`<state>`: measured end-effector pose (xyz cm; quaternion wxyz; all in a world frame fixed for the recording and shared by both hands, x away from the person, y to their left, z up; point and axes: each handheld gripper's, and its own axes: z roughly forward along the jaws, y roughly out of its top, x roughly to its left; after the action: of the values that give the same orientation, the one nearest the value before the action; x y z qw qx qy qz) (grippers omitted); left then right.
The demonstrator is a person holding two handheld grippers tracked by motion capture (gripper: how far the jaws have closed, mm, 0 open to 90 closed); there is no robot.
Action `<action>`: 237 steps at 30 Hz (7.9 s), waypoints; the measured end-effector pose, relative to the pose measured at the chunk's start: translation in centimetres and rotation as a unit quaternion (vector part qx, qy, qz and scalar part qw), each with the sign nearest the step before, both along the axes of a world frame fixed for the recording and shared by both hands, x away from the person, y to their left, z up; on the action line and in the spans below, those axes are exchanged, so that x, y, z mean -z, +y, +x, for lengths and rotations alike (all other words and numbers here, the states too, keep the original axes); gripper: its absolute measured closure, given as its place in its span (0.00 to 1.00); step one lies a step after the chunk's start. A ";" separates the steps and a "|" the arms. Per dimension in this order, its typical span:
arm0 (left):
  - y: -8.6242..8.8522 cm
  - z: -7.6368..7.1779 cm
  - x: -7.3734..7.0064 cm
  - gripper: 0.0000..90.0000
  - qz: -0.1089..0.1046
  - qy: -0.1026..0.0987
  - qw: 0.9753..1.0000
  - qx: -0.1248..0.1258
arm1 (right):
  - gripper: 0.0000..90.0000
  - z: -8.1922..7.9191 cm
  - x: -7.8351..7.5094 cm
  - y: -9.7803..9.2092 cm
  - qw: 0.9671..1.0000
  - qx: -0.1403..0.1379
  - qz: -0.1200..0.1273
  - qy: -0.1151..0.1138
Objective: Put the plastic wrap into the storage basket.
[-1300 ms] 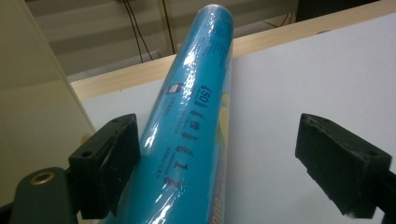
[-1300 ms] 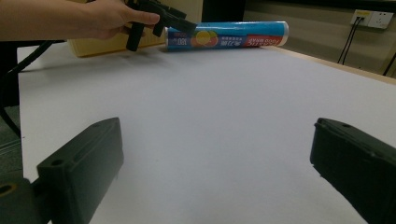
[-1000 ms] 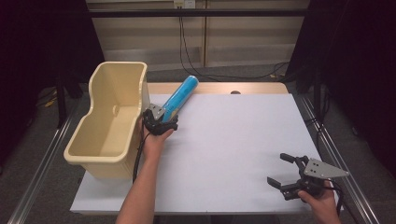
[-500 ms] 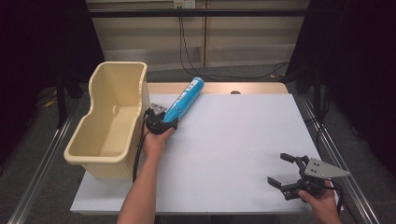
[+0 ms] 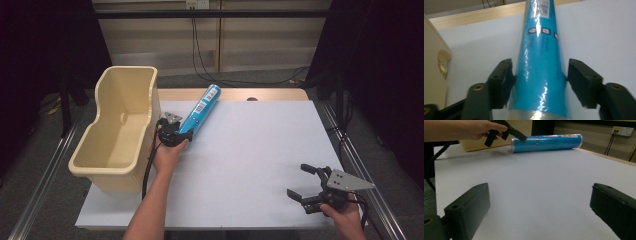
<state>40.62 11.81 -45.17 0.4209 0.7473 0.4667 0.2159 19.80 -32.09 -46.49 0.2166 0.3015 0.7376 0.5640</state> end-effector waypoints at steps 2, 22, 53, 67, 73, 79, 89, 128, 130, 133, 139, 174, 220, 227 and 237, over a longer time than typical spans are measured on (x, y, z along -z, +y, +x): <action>-0.2 0.1 -0.2 0.66 0.004 0.005 1.000 0.010 | 0.03 0.0 0.0 0.0 1.000 -0.001 -0.002 -0.001; -1.6 1.8 3.5 0.34 0.072 0.036 0.997 0.013 | 0.03 0.0 -0.3 -0.2 1.000 0.004 0.000 -0.008; 0.4 -7.1 2.4 0.35 0.026 0.102 0.994 0.004 | 0.00 0.3 -0.1 -0.1 0.998 0.049 0.025 -0.012; 1.8 -10.9 2.1 0.35 0.025 0.111 0.993 0.014 | 0.00 0.4 0.0 -0.1 0.997 0.073 0.018 -0.012; 1.6 -10.7 1.7 0.35 0.046 0.118 0.992 0.023 | 0.01 0.4 0.0 0.0 0.998 0.068 0.014 -0.013; 1.0 -9.9 -0.4 0.33 0.044 0.103 0.993 0.044 | 0.01 0.5 0.0 0.1 0.997 0.071 0.013 -0.014; -1.1 -5.5 -2.6 0.25 0.059 0.137 0.988 0.050 | 0.01 0.4 -0.1 -0.1 0.997 0.072 0.013 -0.017; -4.8 1.2 0.1 0.36 0.113 0.273 0.955 0.029 | 0.02 0.6 0.0 -0.3 0.997 0.070 0.012 -0.012; -4.7 1.0 -0.3 0.36 0.096 0.297 0.950 0.015 | 0.02 0.6 0.0 -0.3 0.997 0.070 0.012 -0.011; -4.6 0.8 -0.9 0.36 0.103 0.289 0.951 0.019 | 0.02 0.6 0.0 -0.3 0.997 0.069 0.012 -0.011; -4.1 0.5 -2.5 0.36 0.085 0.299 0.950 0.008 | 0.02 0.6 0.0 -0.3 0.997 0.069 0.013 -0.012; -0.8 -1.3 -13.8 0.36 0.059 0.310 0.949 -0.015 | 0.00 0.5 -0.2 -0.2 0.998 0.064 0.018 -0.021; 8.9 -3.5 -20.4 0.36 0.060 0.297 0.947 -0.102 | 0.00 0.4 -0.4 0.0 0.998 0.057 0.012 -0.024; 10.0 -3.9 -20.9 0.36 0.051 0.293 0.949 -0.107 | 0.00 0.4 -0.3 0.2 0.998 0.056 0.011 -0.019; 11.6 -4.6 -21.3 0.36 0.052 0.285 0.948 -0.130 | 0.00 0.4 -0.3 0.2 0.998 0.056 0.012 -0.021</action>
<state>36.00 23.46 -23.87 0.1994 0.7311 0.6487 0.0705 20.19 -31.91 -46.16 0.2593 0.3330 0.7084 0.5657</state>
